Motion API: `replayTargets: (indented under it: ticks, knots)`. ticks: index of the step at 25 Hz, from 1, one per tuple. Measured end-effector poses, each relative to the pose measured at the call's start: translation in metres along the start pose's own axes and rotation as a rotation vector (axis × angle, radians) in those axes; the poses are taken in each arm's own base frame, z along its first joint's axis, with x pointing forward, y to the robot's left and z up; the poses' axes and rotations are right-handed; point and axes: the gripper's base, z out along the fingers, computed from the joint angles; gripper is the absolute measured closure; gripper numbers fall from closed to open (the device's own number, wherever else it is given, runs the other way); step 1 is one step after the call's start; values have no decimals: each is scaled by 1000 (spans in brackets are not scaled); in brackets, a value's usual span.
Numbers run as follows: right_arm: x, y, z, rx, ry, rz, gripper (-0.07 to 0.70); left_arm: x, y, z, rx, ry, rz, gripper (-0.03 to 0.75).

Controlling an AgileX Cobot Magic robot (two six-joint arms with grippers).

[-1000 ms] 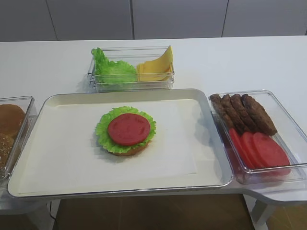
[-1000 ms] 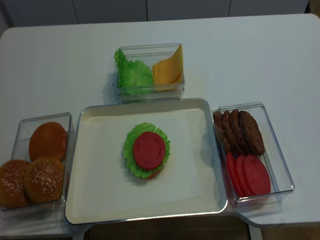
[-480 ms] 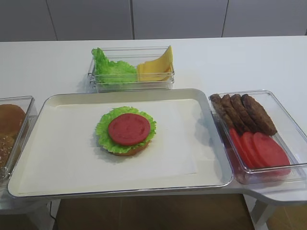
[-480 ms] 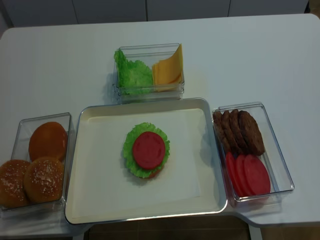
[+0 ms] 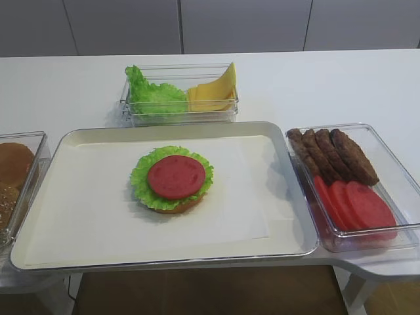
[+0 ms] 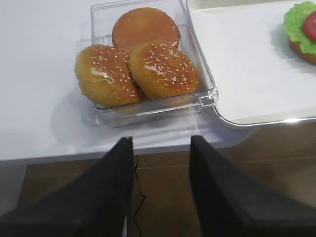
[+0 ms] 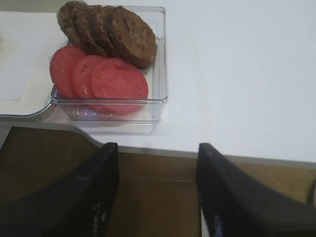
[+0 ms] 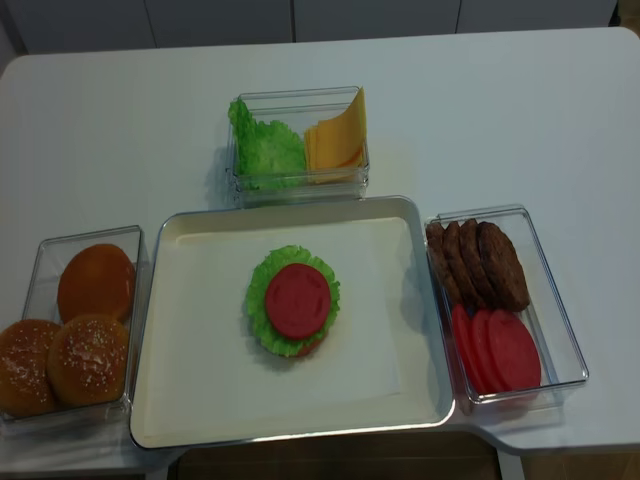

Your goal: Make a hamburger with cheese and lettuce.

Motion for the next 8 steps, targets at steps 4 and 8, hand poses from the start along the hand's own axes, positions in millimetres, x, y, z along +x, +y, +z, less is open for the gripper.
replayTargets:
  ticks: [4, 8]
  knots:
    - [0, 0, 0, 0, 0, 2, 246, 0, 0, 0, 0, 0, 0, 427]
    - [0, 0, 0, 0, 0, 2, 246, 0, 0, 0, 0, 0, 0, 428]
